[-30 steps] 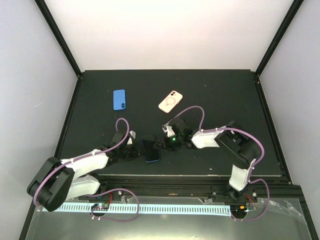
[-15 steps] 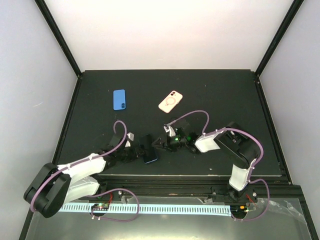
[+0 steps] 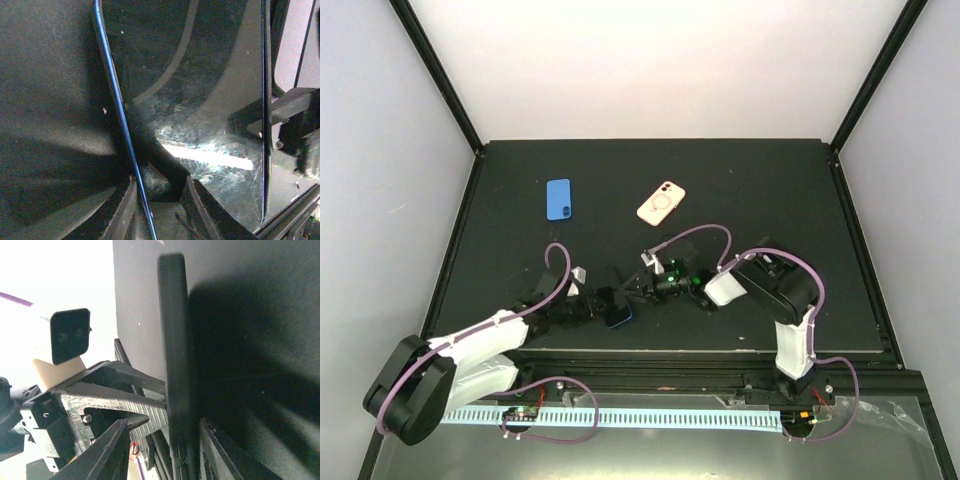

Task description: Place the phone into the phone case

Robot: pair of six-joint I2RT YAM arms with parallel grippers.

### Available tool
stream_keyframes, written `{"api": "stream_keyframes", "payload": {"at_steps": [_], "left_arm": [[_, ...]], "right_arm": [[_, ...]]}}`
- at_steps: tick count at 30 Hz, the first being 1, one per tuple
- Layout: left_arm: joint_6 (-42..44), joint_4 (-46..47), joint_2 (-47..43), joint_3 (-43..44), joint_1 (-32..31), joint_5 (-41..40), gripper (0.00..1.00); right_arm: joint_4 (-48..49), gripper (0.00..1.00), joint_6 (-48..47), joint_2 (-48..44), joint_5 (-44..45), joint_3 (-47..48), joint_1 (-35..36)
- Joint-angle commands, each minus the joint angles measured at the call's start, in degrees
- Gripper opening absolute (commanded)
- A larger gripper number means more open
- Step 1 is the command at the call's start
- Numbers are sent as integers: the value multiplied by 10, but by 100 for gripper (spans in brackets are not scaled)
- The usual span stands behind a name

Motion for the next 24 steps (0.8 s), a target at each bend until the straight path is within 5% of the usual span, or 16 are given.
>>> {"api": "stream_keyframes", "payload": {"at_steps": [1,5,12,24], "left_arm": [[20,-9,-8,-3,-2,36,28],[24,-15,-10,0,-1,34,28],[22,-16,-27,-4,2,42,34],[35,-122,-220,15,87,96,80]], "right_arm": [[81,39,22,25,-65,16,19],[-1,38,-27,27,-65,33,19],[-107,21,-97,-9,-24,38,19],[8,14,-10,-72,-55,8,19]]}}
